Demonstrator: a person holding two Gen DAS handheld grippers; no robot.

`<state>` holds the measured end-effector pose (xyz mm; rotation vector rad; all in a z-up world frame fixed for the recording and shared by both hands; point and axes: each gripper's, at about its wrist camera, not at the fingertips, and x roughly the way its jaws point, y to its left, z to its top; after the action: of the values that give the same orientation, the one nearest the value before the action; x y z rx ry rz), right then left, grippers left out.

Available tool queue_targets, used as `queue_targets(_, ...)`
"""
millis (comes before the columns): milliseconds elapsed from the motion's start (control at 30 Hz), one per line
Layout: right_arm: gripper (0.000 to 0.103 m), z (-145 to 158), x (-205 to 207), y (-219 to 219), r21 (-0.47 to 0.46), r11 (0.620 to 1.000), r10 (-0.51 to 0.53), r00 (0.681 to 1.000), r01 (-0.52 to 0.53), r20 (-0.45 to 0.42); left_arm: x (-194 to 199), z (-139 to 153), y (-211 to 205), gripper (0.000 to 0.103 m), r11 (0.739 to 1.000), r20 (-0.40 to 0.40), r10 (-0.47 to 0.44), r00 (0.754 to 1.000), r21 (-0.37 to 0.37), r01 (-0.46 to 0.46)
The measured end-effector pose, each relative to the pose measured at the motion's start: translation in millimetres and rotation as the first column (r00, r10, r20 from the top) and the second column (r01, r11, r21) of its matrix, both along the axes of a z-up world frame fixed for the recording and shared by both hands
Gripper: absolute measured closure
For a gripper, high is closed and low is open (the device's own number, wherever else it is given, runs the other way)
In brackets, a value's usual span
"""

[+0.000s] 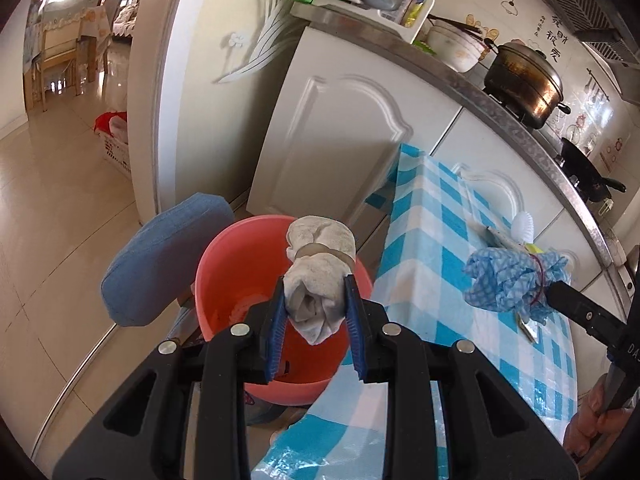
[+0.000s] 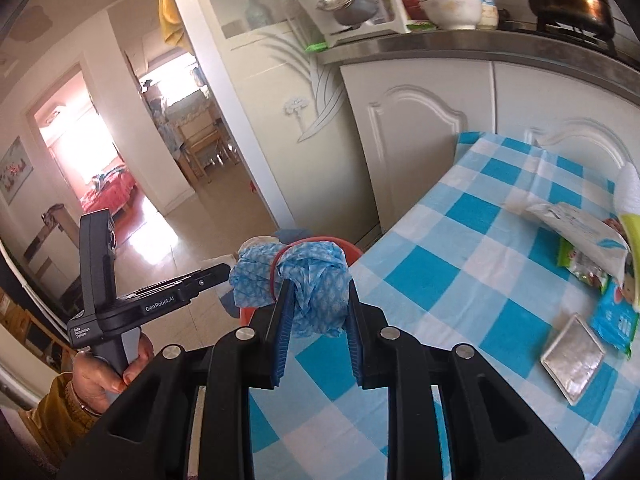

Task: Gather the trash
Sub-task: 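Carry both cloth bundles to the orange bucket and release them, then return both tools to the table over the remaining trash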

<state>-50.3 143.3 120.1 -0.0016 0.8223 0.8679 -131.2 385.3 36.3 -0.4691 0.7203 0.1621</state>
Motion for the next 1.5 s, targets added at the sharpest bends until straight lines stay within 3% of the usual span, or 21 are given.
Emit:
queue_targets(233,0.076,-24.1,22.4,68.1,-0.128,0.989,0.076,0.997,-0.078,-0.024,19.3,-28.2,7.0,0.073,0.999,-0.062,0.015,0.998,0.032,-0.013)
queue_targets(467,0.074,-46.1,33.4,104.7,-0.204,0.973,0.104,0.994,-0.108,-0.033,32.6,-58.9,7.0,0.070,0.999,-0.136,0.007,0.991,0.045,-0.001)
queue_targets(533,0.069,-52.8,34.8,110.0,-0.215,0.970,0.109,0.993,-0.115,-0.039,34.1,-66.1,5.9,0.065,0.999,-0.155,-0.002,0.988,0.037,0.008)
queue_targets(567,0.060,-55.3,35.6,111.1,-0.216,0.970,0.104,0.994,-0.111,-0.042,33.8,-68.7,5.8,0.057,0.999,-0.160,-0.002,0.987,0.038,0.008)
queue_targets(600,0.049,-56.7,35.4,111.0,-0.210,0.972,0.099,0.994,-0.106,-0.047,33.2,-69.8,6.0,0.052,0.999,-0.162,0.002,0.987,0.043,0.005)
queue_targets(667,0.036,-58.4,36.2,107.7,-0.187,0.978,0.088,0.995,-0.097,-0.056,30.9,-69.6,7.1,0.040,0.999,-0.159,0.009,0.987,0.051,-0.001)
queue_targets(800,0.026,-53.3,34.6,90.2,-0.139,0.989,0.036,0.999,-0.041,-0.035,26.6,-61.5,10.4,0.032,0.998,-0.136,0.027,0.990,0.065,-0.018)
queue_targets(967,0.020,-45.0,37.5,49.9,-0.050,0.997,-0.061,0.997,0.059,-0.037,16.6,-42.7,10.6,0.026,0.996,-0.082,0.028,0.996,0.088,-0.021)
queue_targets(1133,0.015,-48.1,41.9,3.6,0.070,0.985,-0.150,0.981,0.160,-0.125,9.2,-21.5,-1.7,0.022,0.995,0.000,0.001,1.000,0.105,-0.001)
queue_targets(1300,0.012,-42.5,33.5,-31.7,0.176,0.957,-0.206,0.966,0.233,-0.159,13.9,-3.3,-27.6,0.017,0.989,0.022,-0.076,0.997,0.127,0.072)
queue_targets(1500,0.011,-42.8,23.1,-67.2,0.223,0.931,-0.257,0.954,0.288,-0.158,14.2,9.9,-66.2,0.012,0.977,0.040,-0.152,0.988,0.156,0.144)
